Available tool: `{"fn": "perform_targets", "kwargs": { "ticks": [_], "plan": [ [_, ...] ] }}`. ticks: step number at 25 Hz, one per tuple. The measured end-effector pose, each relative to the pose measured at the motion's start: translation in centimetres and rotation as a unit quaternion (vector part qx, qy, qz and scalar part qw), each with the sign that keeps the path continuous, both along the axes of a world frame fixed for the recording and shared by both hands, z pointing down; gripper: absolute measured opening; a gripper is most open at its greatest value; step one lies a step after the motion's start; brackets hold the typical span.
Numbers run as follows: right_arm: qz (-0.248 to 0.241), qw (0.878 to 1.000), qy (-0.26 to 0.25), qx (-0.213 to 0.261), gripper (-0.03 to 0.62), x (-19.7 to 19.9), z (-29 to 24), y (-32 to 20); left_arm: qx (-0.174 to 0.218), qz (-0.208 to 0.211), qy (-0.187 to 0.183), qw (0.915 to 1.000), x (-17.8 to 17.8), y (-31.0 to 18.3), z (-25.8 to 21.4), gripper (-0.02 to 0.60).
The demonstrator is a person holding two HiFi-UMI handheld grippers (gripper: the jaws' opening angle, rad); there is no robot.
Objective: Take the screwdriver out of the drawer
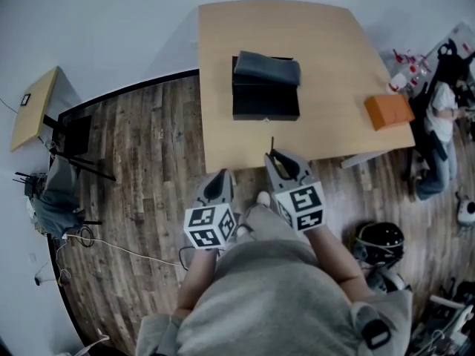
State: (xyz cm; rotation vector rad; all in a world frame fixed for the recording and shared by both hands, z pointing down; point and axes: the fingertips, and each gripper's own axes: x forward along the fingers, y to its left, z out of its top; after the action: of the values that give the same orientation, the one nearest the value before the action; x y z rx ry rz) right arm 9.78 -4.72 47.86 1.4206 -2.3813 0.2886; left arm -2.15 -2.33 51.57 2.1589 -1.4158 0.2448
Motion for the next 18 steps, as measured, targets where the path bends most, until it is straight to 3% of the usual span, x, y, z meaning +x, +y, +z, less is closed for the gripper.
{"fn": "perform_targets", "kwargs": {
  "ticks": [18],
  "plan": [
    [-0.016, 1.0, 0.0, 0.01, 0.051, -1.7, -0.5, 3.5, 0.009, 0.003, -0.005, 0.9999, -0.8, 2.7, -0.4, 0.002]
  ]
}}
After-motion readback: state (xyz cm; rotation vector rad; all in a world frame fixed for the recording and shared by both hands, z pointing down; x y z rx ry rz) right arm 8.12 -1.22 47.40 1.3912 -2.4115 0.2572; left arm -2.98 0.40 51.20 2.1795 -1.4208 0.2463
